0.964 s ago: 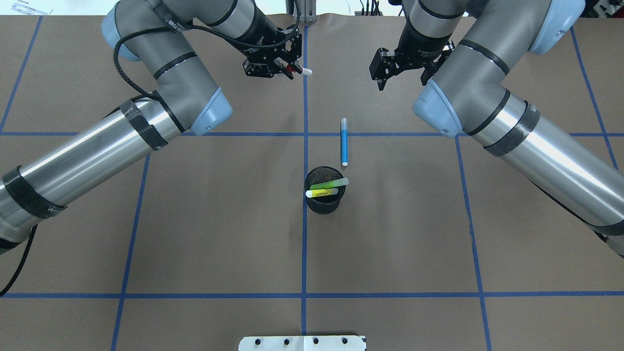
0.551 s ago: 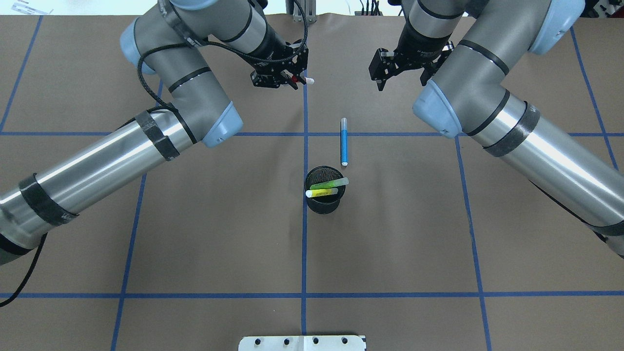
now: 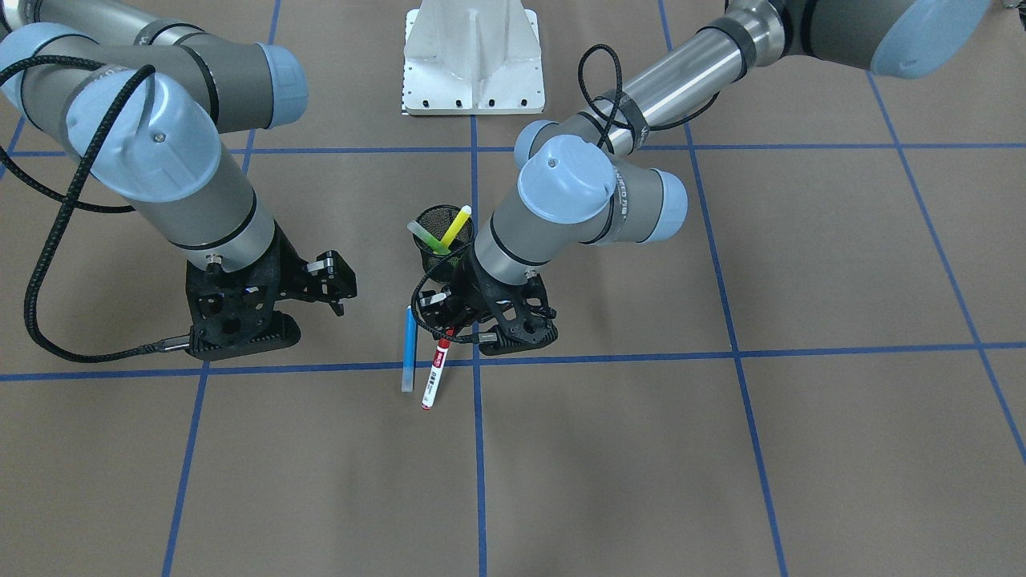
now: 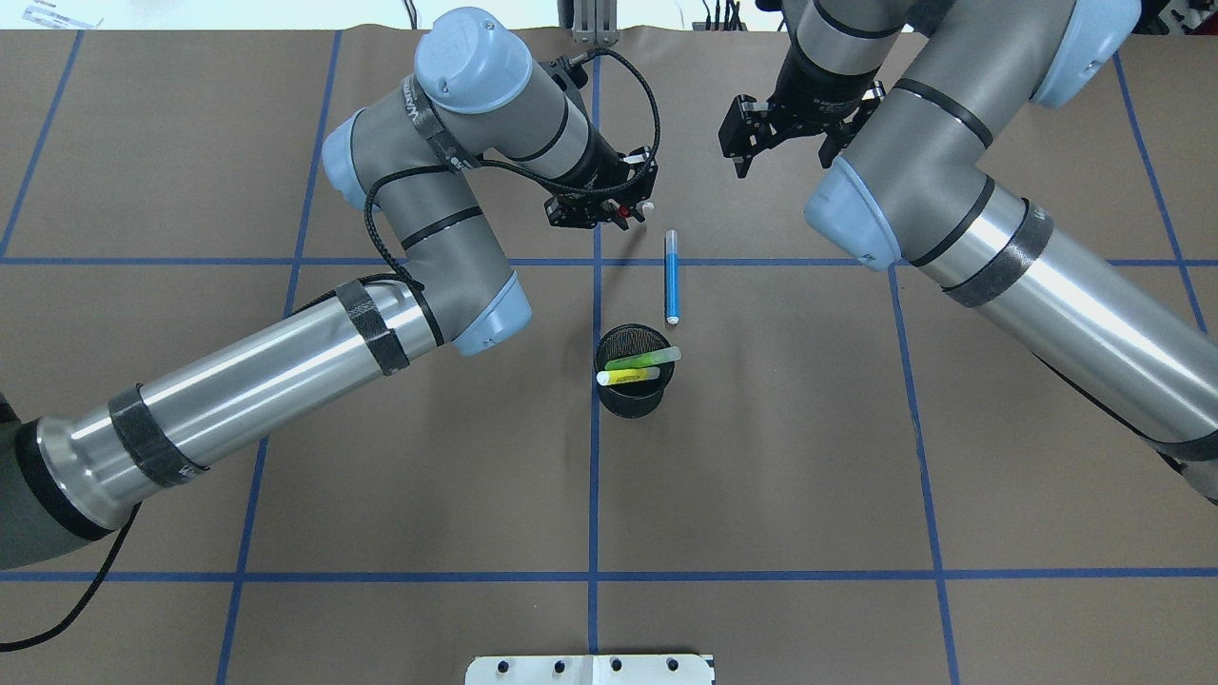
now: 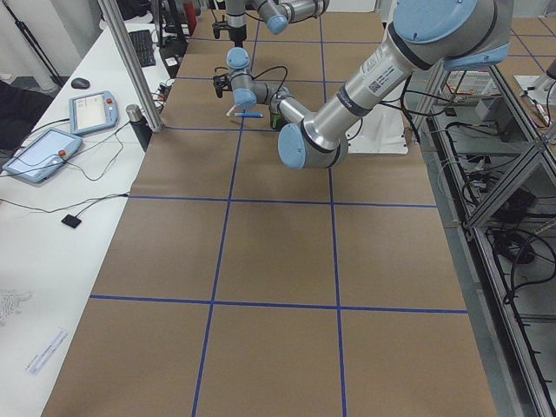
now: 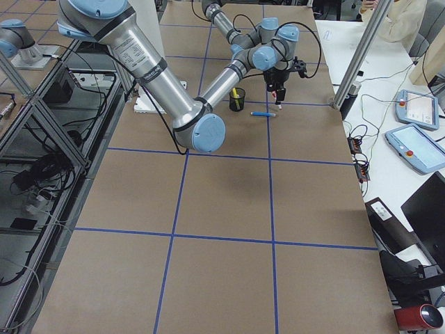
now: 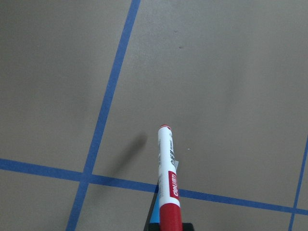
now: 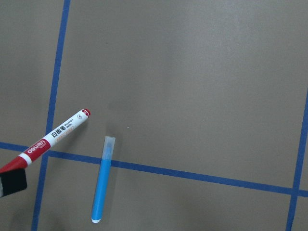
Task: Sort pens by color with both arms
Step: 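Lower the red-capped marker beside the blue marker with the left gripper, then open the left gripper and withdraw it while the right gripper approaches the cup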
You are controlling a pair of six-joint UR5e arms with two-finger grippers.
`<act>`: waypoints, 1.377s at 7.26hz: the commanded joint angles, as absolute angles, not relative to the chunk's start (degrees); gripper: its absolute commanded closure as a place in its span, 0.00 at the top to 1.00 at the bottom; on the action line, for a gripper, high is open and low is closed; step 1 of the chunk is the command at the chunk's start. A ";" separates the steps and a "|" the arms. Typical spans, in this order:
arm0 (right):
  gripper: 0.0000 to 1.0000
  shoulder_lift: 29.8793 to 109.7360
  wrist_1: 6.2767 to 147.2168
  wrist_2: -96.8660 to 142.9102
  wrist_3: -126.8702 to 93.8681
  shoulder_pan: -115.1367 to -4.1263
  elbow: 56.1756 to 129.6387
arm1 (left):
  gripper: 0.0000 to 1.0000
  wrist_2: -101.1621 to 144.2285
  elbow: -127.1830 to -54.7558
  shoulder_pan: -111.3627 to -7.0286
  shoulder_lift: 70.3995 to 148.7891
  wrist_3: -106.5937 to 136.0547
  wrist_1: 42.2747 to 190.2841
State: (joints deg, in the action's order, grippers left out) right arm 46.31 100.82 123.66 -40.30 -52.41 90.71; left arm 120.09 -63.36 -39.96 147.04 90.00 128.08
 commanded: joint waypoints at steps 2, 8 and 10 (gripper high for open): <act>0.99 46.23 100.81 123.66 -40.25 -52.38 90.62 | 0.33 119.97 -63.19 -39.38 146.78 86.41 128.06; 0.98 44.83 99.93 124.10 -45.57 -52.21 90.70 | 1.00 125.98 -64.95 -43.46 146.87 81.52 127.27; 0.98 45.26 94.35 124.45 -52.78 -49.59 90.36 | 0.99 137.93 -65.04 -50.86 145.56 76.33 126.57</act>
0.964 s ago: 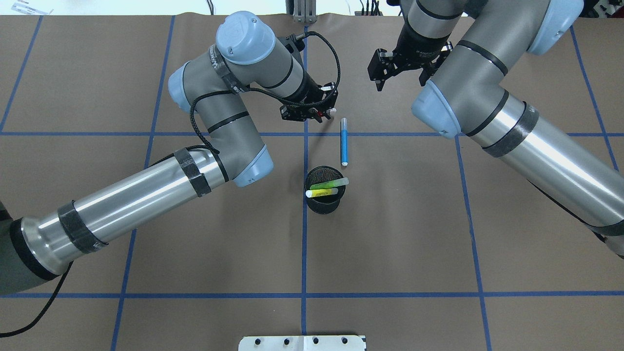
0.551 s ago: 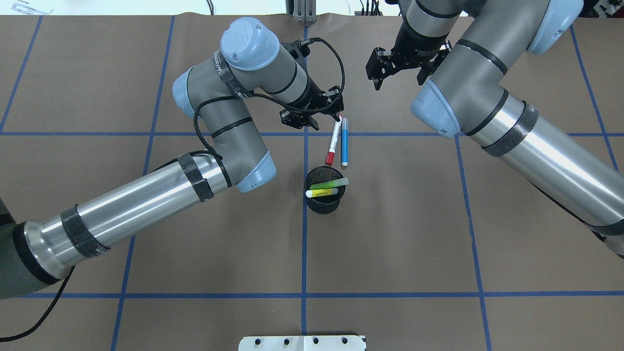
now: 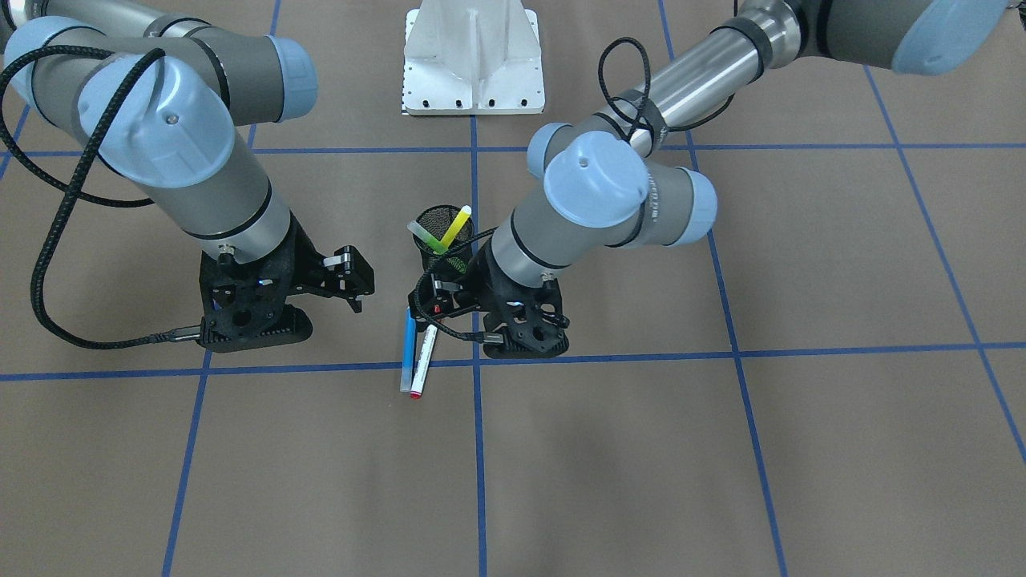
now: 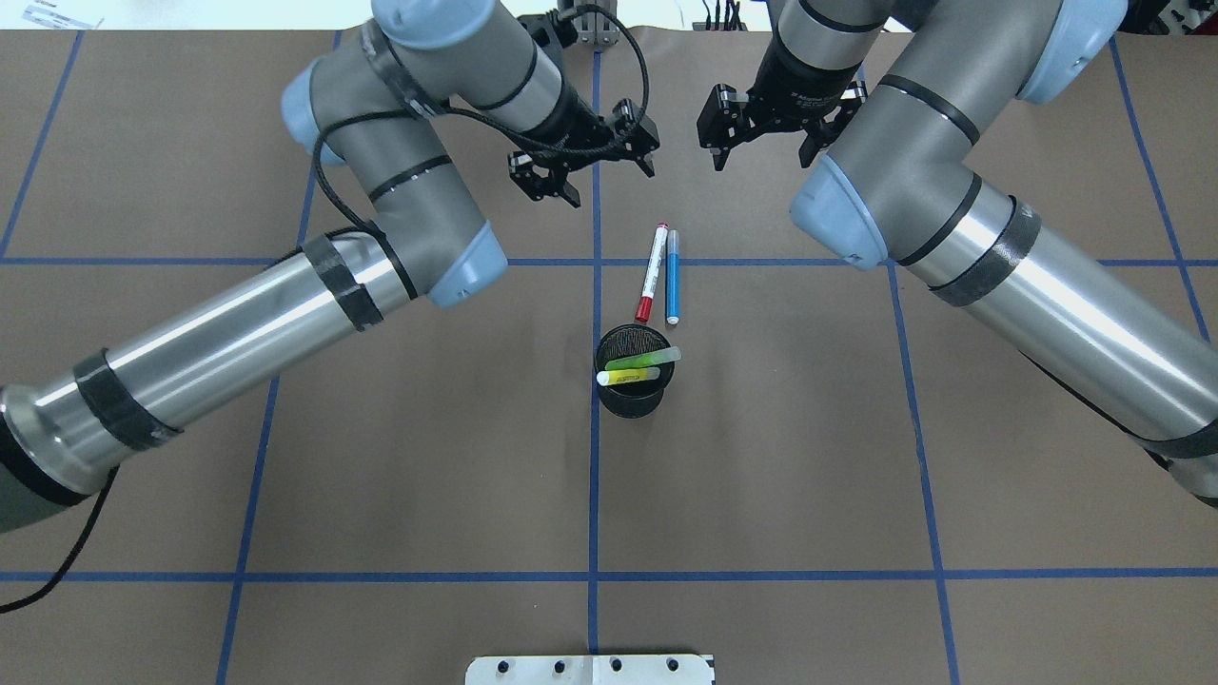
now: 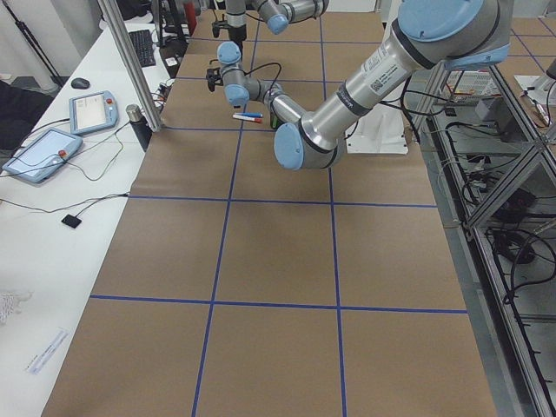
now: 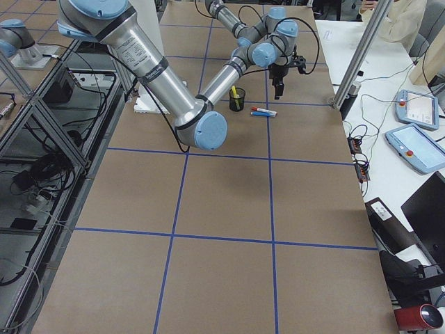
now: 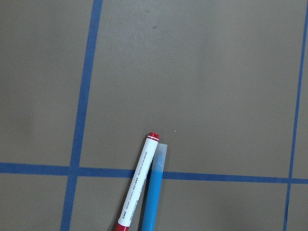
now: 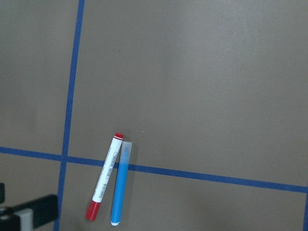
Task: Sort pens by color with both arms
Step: 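Open the left gripper and withdraw it while the right gripper approaches the cup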
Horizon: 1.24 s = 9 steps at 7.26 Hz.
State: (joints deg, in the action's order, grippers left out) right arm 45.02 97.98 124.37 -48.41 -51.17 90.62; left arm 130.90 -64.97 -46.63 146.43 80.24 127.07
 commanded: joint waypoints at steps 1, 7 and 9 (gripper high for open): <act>0.95 46.13 88.74 124.19 -53.00 -46.96 90.09 | 0.99 144.25 -65.47 -54.28 143.46 72.98 126.13; 0.93 47.01 87.36 123.66 -50.35 -39.65 96.67 | 0.99 147.92 -72.85 -62.49 134.58 69.52 123.93; 0.94 49.73 87.10 124.01 -56.49 -38.50 96.77 | 0.99 147.92 -73.12 -62.49 134.30 69.43 123.93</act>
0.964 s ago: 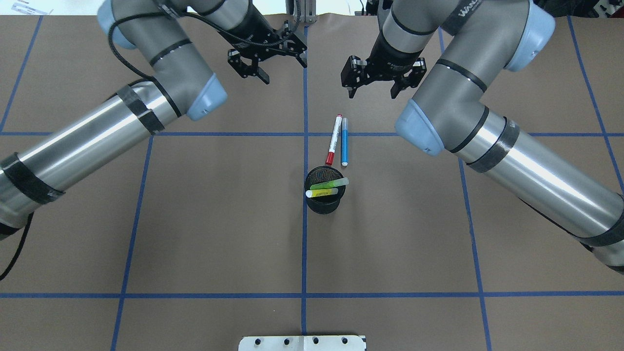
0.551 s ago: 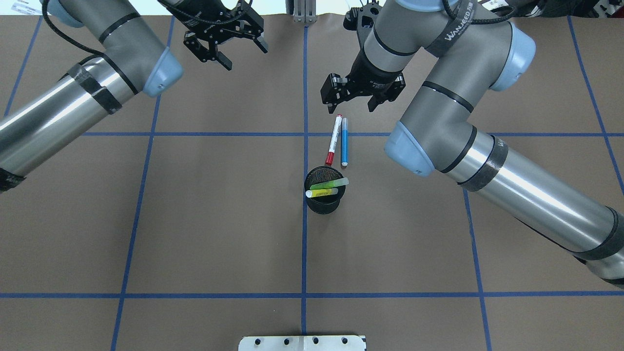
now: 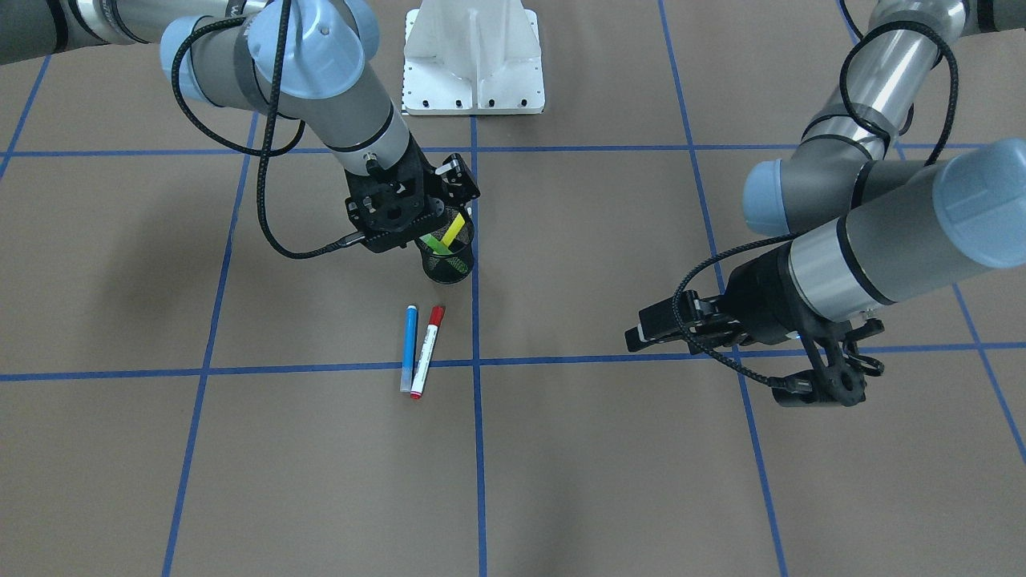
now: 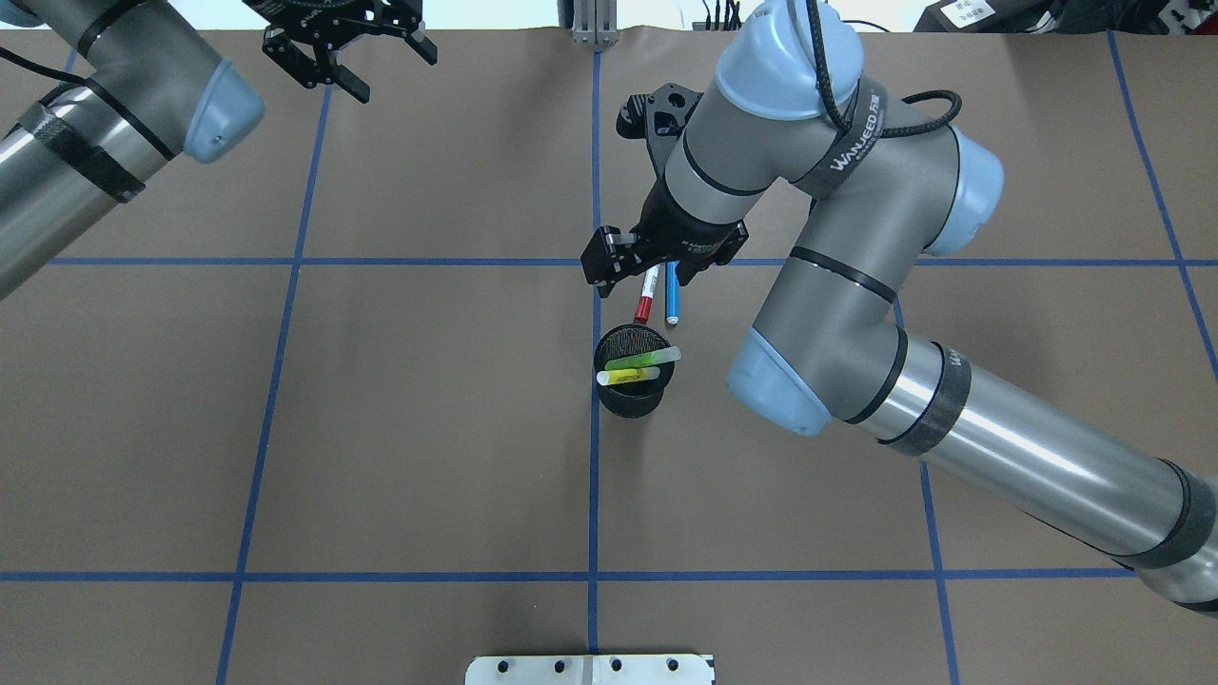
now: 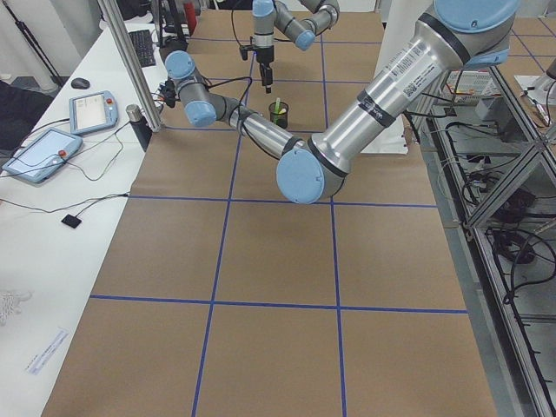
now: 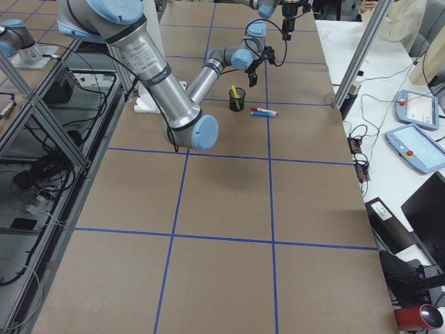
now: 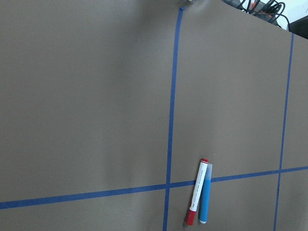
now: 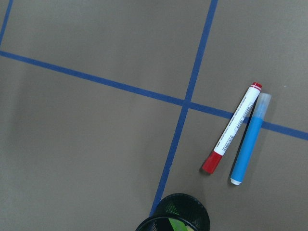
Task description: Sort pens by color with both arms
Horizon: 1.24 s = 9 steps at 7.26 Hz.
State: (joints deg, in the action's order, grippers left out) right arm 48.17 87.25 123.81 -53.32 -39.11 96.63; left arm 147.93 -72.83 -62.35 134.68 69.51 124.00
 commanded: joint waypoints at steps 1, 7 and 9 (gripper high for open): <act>0.94 50.70 87.01 124.27 -59.21 -38.76 96.59 | 0.99 147.92 -73.21 -62.58 134.30 69.43 123.93; 0.94 52.91 69.41 132.28 -68.25 -42.10 89.67 | 0.99 147.83 -74.09 -62.67 134.30 69.43 123.93; 0.94 55.54 62.51 132.10 -70.91 -42.10 88.77 | 0.99 147.83 -74.09 -62.58 134.21 69.43 123.93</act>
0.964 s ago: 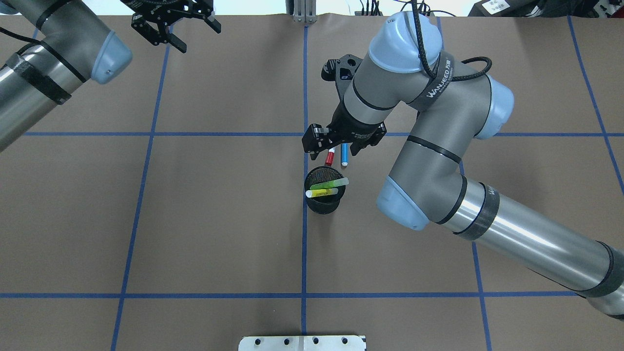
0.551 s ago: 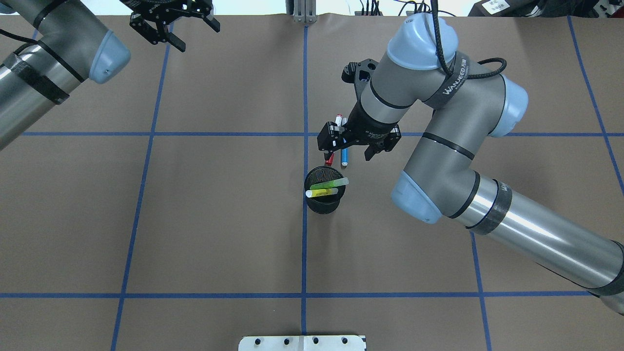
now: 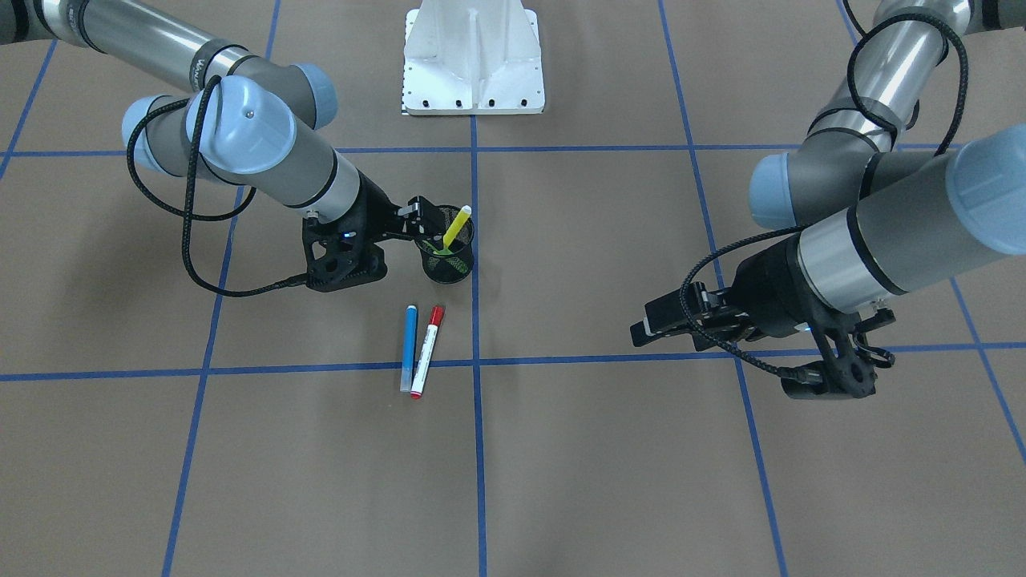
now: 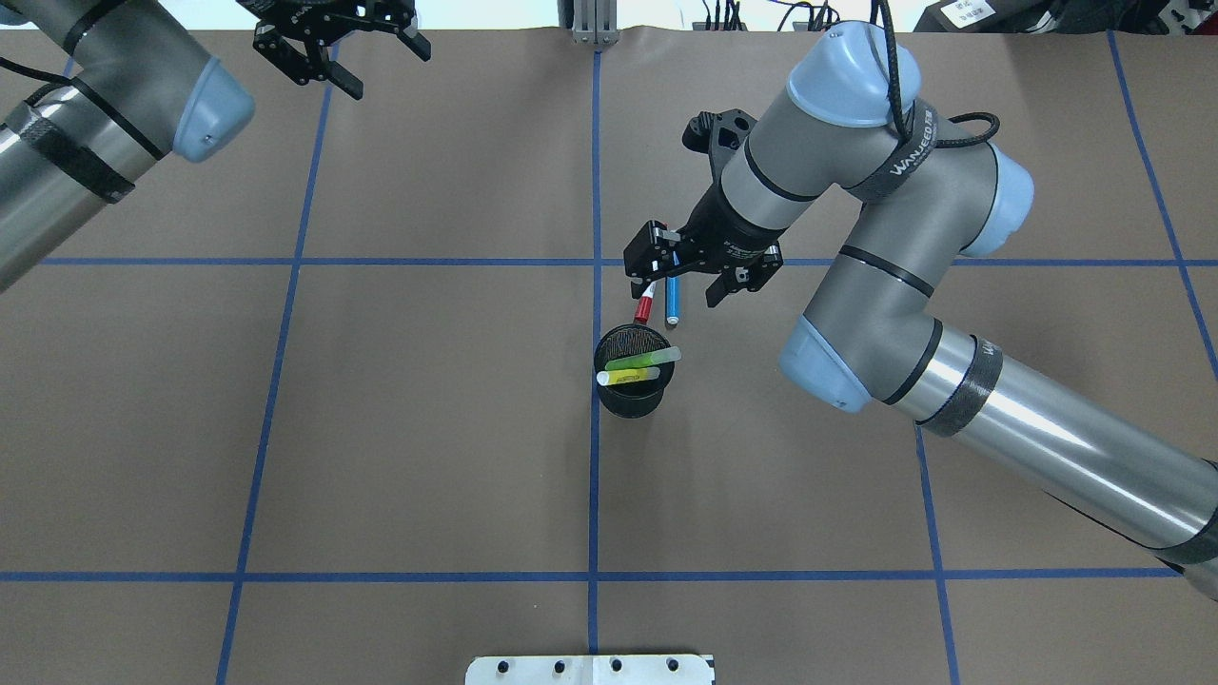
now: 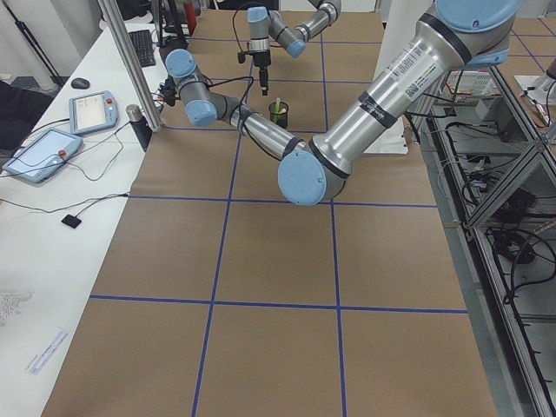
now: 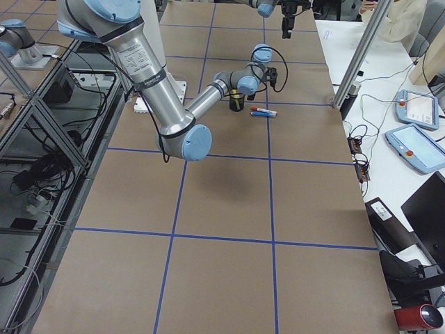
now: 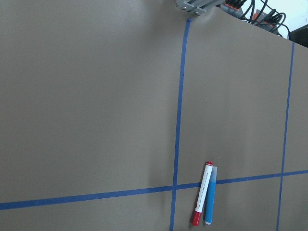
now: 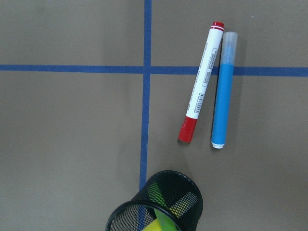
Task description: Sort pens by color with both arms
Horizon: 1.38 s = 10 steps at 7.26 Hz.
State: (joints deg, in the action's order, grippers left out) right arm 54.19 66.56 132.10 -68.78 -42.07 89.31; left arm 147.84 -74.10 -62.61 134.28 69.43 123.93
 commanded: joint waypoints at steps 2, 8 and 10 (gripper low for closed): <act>0.94 57.91 57.87 131.75 -75.91 -41.66 90.17 | 0.99 147.83 -74.09 -62.58 134.21 69.43 123.93; 0.93 63.70 56.60 116.92 -80.95 -35.96 98.68 | 0.99 147.83 -74.09 -62.67 134.12 69.43 123.93; 0.87 63.98 56.60 111.83 -81.04 -32.28 98.88 | 0.99 147.83 -74.09 -62.58 134.12 69.43 123.93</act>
State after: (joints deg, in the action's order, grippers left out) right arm 63.66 56.65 114.99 -80.99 -34.53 98.56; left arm 147.83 -74.09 -62.62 134.08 69.43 123.93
